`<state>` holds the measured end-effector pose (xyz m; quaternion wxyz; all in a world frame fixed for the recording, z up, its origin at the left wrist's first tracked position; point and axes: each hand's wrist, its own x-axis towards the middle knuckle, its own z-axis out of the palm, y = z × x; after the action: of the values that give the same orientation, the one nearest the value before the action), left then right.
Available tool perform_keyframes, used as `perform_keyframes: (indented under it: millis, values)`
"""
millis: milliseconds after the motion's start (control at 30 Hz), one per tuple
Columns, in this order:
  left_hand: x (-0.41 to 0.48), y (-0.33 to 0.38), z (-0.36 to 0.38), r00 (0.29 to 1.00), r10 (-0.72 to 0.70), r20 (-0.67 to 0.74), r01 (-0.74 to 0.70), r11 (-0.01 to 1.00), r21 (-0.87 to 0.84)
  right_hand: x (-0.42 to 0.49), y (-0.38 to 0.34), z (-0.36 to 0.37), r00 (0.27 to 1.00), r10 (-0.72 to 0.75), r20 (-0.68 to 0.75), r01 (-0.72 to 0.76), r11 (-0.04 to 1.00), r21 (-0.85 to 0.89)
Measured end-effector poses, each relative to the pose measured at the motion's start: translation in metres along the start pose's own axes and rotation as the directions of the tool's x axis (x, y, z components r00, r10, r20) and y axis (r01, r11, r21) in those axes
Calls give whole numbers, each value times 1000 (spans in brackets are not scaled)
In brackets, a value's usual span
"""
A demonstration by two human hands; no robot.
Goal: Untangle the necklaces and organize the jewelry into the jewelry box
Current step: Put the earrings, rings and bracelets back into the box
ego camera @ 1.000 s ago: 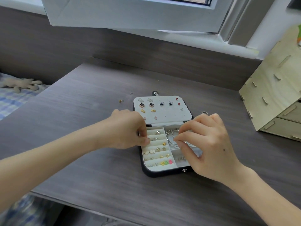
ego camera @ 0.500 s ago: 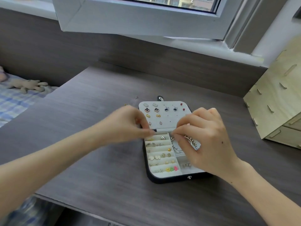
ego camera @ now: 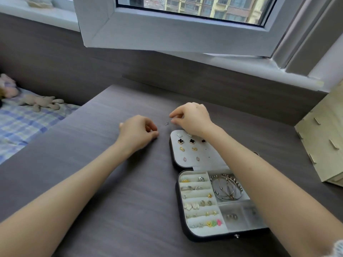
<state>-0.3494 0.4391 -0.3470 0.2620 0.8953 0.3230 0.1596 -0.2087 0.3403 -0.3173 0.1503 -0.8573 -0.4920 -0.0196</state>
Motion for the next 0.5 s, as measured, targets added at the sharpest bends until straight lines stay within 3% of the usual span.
perform_keyframes:
  millis: [100, 333, 500]
  values:
    - [2, -2, 2, 999, 32, -2, -32, 999, -9, 14, -2, 7, 998, -28, 59, 33, 996, -84]
    - [4, -7, 3, 998, 60, -33, -61, 997, -36, 19, 0, 13, 997, -76, 32, 78, 994, -75]
    - [0, -6, 0, 996, 53, -68, -61, 990, -125, 20, 1, 15, 991, -126, 48, 133, 974, -185]
